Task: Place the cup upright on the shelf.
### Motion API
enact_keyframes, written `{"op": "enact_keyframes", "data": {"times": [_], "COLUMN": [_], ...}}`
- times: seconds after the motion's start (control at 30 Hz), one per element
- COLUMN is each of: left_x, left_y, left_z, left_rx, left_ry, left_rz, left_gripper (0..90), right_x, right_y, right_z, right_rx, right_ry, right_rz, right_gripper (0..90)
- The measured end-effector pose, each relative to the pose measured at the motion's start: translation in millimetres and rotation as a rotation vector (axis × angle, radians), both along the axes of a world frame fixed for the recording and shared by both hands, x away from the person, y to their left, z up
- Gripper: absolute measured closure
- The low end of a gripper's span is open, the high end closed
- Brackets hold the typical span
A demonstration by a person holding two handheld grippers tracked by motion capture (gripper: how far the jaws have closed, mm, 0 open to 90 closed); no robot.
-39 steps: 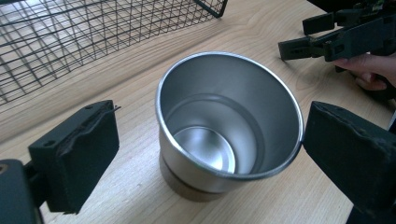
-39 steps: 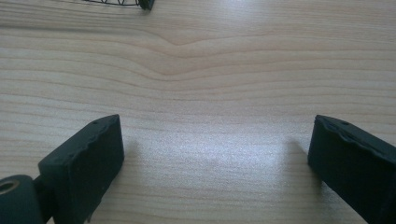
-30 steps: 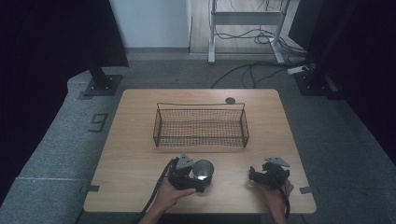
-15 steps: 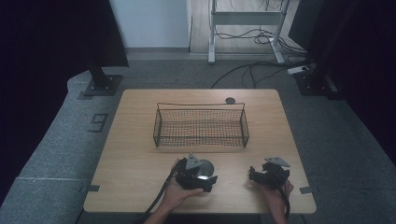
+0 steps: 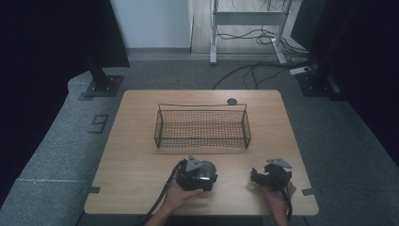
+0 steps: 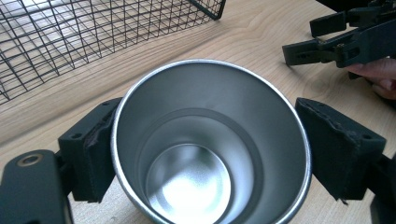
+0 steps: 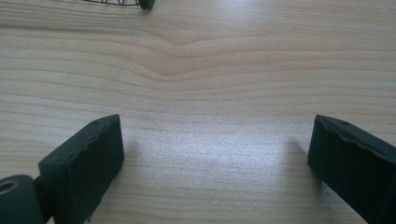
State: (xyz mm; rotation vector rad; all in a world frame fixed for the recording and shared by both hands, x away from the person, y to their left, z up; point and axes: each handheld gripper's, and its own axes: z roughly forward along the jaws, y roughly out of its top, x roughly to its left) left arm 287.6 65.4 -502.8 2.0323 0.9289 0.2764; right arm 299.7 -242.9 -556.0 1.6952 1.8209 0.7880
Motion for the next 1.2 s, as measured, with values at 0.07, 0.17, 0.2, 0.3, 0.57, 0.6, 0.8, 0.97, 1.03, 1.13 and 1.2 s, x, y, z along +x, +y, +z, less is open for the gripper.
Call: {"op": "enact_keyframes", "data": {"times": [0.07, 0.17, 0.2, 0.3, 0.57, 0.6, 0.8, 0.97, 1.03, 1.13, 1.2], "left_x": [0.0, 0.1, -0.1, 0.0, -0.4, -0.4, 0.7, 3.0, 3.8, 5.5, 6.7], "left_y": [0.3, 1.1, 1.4, 2.2, 7.3, 8.4, 14.3, 21.9, 23.5, 26.1, 27.6], "left_z": [0.0, -0.3, -0.3, 0.2, 5.0, 6.2, 13.5, 23.6, 25.3, 28.4, 31.1], "left_rx": [0.000, -0.004, -0.006, -0.008, -0.029, -0.031, -0.044, -0.052, -0.054, -0.058, -0.063], "left_ry": [-0.001, -0.002, -0.002, 0.001, 0.001, -0.001, -0.012, -0.019, -0.019, -0.018, -0.018], "left_rz": [-0.004, -0.010, -0.010, -0.010, -0.006, -0.005, 0.003, 0.007, 0.008, 0.011, 0.015], "left_gripper": [14.1, 14.2, 14.2, 14.3, 14.5, 14.5, 14.5, 14.5, 14.5, 14.5, 14.6], "right_x": [0.0, 0.0, 0.0, 0.0, 0.0, 0.0, 0.0, 0.0, 0.0, 0.0, 0.0], "right_y": [0.0, 0.0, 0.0, 0.0, 0.0, -0.1, 0.0, -0.1, -0.1, -0.1, 0.0], "right_z": [0.0, 0.0, 0.0, 0.0, 0.0, 0.0, 0.0, 0.0, 0.0, 0.0, 0.0], "right_rx": [0.000, 0.000, 0.000, 0.000, 0.000, 0.000, 0.000, 0.000, 0.000, 0.000, 0.000], "right_ry": [0.000, 0.000, 0.000, 0.000, 0.000, 0.000, 0.000, 0.000, 0.000, 0.000, 0.000], "right_rz": [0.001, 0.000, 0.000, 0.000, 0.000, 0.001, 0.000, 0.001, 0.001, 0.001, 0.000], "right_gripper": [3.6, 3.6, 3.6, 3.6, 3.6, 3.6, 3.6, 3.6, 3.6, 3.6, 3.6]}}
